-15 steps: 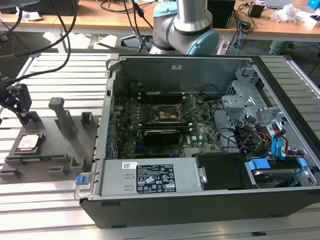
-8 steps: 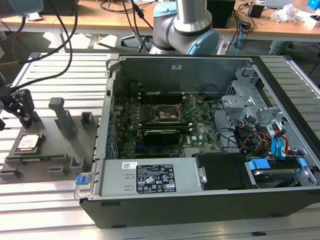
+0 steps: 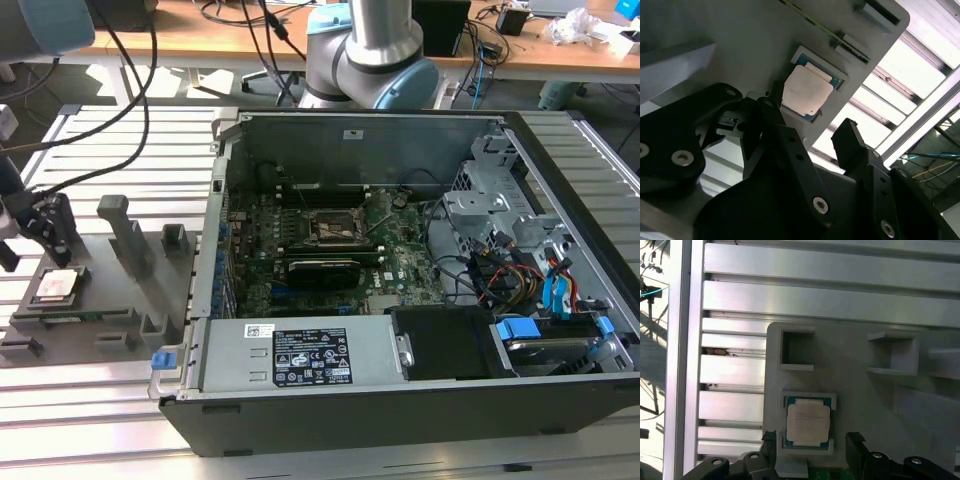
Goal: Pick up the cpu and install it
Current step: 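Pick up the cpu and move it towards the insertion slot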
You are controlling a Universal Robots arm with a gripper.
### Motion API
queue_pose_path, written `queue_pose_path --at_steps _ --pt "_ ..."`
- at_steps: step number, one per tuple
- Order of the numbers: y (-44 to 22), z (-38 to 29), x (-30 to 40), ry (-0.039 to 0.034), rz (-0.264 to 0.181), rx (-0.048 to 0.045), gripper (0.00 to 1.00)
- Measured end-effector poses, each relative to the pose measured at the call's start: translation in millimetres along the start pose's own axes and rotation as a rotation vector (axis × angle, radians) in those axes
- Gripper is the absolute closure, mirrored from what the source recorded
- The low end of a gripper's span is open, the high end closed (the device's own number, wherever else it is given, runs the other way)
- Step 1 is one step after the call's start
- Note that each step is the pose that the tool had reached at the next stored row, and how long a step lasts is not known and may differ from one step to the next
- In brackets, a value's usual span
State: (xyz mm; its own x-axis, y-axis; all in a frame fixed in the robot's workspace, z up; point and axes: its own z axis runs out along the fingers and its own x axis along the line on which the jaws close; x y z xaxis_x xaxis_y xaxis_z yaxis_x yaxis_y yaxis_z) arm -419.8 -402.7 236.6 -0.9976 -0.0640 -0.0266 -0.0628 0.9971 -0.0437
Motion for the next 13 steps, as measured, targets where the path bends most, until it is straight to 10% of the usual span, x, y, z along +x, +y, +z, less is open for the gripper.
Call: queue_pose_path --at_steps 13 --pt "-0.4 31.2 1.8 0.0 0.0 0.0 0.34"
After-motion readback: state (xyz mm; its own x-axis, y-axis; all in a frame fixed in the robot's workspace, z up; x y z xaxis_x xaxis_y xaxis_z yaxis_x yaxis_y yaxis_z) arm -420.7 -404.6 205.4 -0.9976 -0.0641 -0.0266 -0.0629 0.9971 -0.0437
